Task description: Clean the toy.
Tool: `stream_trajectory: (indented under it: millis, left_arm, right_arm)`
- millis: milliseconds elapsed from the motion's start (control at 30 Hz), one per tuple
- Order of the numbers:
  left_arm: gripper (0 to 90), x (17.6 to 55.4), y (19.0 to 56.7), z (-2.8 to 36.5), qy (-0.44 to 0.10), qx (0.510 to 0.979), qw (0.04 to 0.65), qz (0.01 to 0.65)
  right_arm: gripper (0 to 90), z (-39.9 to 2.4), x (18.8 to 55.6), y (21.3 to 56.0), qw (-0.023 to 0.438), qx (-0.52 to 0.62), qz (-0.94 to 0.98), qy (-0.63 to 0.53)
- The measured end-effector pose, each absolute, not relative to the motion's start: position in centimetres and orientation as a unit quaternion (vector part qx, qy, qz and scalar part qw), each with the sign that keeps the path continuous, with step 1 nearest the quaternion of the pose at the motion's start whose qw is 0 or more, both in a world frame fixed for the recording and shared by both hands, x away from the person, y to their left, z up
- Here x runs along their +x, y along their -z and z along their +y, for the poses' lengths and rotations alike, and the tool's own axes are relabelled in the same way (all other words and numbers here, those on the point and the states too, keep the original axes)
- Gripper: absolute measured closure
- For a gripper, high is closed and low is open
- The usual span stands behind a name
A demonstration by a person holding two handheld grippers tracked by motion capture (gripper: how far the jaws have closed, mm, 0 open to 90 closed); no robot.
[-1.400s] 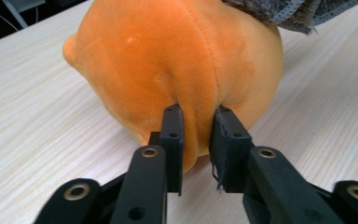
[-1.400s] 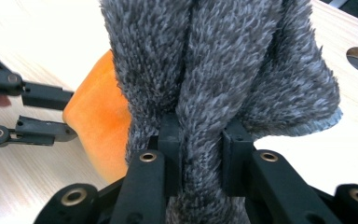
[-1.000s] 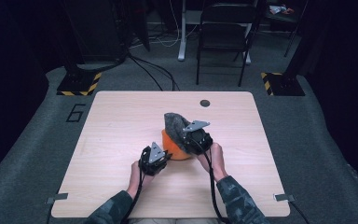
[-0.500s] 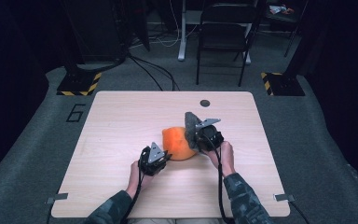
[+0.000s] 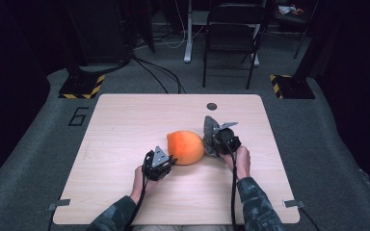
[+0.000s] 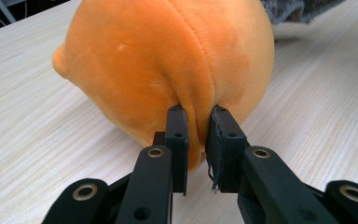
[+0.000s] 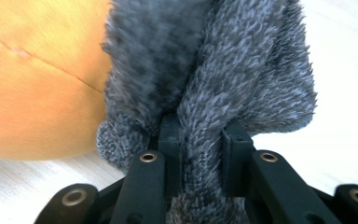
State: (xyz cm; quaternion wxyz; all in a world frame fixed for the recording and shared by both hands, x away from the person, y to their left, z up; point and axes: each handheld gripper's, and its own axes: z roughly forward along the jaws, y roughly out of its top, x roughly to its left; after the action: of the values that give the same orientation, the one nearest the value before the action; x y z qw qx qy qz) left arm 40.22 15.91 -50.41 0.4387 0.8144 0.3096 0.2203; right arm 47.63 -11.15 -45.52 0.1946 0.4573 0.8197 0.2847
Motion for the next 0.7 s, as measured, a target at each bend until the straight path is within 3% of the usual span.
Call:
stream_trajectory:
  millis: [233, 400, 533, 600, 700]
  left_arm:
    - [78.8, 40.3, 50.3, 16.0, -0.219, 0.815, 0.44, 0.308]
    - [78.8, 40.4, 50.3, 16.1, -0.214, 0.812, 0.444, 0.313]
    - [77.2, 40.3, 50.2, 16.2, -0.222, 0.81, 0.445, 0.312]
    - [67.9, 40.0, 49.9, 16.2, -0.232, 0.813, 0.435, 0.311]
    - [43.0, 39.7, 49.9, 15.8, -0.261, 0.823, 0.402, 0.304]
  right_arm:
    - [74.2, -10.9, 47.0, 43.4, 0.206, 0.444, 0.811, -0.322]
    - [74.2, -9.0, 45.7, 41.0, 0.179, 0.406, 0.81, -0.383]
    - [74.2, -6.5, 45.2, 41.7, 0.19, 0.378, 0.836, -0.348]
    - [74.3, -6.2, 45.5, 42.5, 0.201, 0.37, 0.845, -0.33]
    - [74.2, -6.5, 45.9, 43.0, 0.194, 0.377, 0.841, -0.336]
